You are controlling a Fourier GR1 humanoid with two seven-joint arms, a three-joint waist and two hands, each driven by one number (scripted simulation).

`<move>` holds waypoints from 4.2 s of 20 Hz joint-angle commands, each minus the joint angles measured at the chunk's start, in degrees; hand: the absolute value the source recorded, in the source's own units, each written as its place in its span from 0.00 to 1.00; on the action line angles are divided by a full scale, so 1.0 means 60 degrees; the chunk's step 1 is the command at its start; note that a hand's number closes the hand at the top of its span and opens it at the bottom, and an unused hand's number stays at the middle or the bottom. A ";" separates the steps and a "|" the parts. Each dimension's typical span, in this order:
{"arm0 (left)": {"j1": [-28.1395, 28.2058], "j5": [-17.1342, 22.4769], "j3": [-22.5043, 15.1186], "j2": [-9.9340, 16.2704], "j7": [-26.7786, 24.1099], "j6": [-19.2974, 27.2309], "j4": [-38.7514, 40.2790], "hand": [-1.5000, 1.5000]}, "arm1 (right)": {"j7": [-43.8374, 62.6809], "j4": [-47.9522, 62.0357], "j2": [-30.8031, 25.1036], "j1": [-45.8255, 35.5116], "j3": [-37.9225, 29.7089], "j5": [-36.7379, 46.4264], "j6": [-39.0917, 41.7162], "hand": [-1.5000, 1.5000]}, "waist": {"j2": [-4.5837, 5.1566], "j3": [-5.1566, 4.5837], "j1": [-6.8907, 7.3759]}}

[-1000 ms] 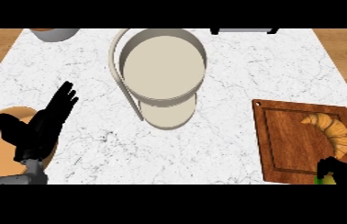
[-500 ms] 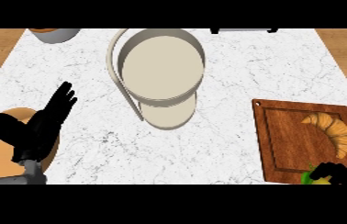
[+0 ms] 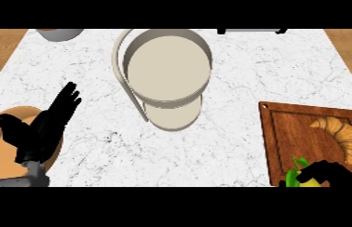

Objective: Pick the lemon from the cutting board and place it in the tiered basket

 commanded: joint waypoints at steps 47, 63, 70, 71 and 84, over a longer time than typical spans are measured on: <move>-0.0591 -0.0374 0.0156 -0.0315 -0.0343 -0.0309 0.0833 0.50 | 0.7670 1.0093 0.0746 -1.3134 0.2154 -0.0288 -0.2892 1.00 | 0.0123 0.0020 0.0393; -0.0668 -0.0561 0.0068 -0.0566 0.0004 -0.0105 0.0428 0.50 | 0.7069 1.1612 0.0743 -1.4354 0.0813 -0.1751 -0.5629 0.00 | 0.0100 0.0032 0.0388; -0.0512 -0.0357 0.0308 -0.0359 -0.0148 -0.0414 0.0559 0.50 | 0.6934 0.9882 0.0744 -1.3612 0.0112 -0.1992 -0.7125 0.00 | 0.0031 0.0037 0.0181; -0.0455 -0.0528 0.0273 -0.0343 -0.0101 -0.0294 0.0555 0.50 | 0.7342 0.9949 0.0744 -1.3998 -0.0031 -0.1784 -0.7274 0.00 | 0.0025 0.0032 0.0234; 0.0268 -0.0312 0.0589 -0.0265 -0.0052 -0.0417 0.0006 0.50 | 0.7431 0.3348 -0.0543 -1.0110 -0.2150 -0.0892 -0.4852 0.00 | -0.0056 0.0035 -0.0163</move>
